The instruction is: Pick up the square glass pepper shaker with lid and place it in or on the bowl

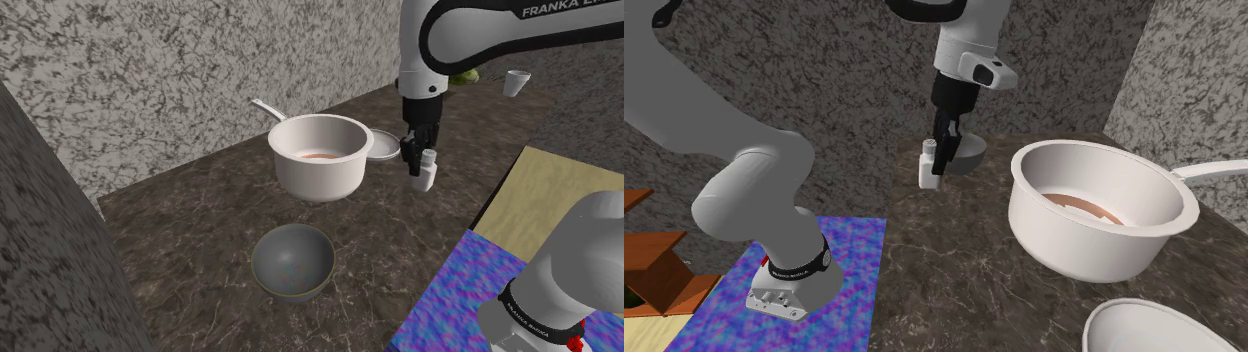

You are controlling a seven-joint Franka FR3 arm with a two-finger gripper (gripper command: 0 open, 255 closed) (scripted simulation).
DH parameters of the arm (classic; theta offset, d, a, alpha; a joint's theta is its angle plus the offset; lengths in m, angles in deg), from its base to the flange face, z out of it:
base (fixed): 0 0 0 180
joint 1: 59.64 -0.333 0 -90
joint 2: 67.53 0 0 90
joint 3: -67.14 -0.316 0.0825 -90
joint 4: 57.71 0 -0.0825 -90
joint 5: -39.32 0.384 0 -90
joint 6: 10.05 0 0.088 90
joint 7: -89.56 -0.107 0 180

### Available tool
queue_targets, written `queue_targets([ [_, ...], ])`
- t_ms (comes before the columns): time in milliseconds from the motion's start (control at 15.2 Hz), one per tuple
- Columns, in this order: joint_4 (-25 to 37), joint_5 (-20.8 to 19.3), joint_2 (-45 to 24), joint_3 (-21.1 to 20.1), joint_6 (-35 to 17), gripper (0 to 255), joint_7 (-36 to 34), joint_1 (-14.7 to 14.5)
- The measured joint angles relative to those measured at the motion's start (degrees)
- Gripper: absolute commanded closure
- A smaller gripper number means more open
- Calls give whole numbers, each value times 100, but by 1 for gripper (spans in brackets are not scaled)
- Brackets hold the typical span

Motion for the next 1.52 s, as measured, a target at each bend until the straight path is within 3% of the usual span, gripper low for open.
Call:
queue_targets([
  [858, 1424, 636, -1510, -1273, -184, 255, -1678, -551],
  [1518, 3398, 345, -3324, -2096, -58, 255, -3132, -966],
])
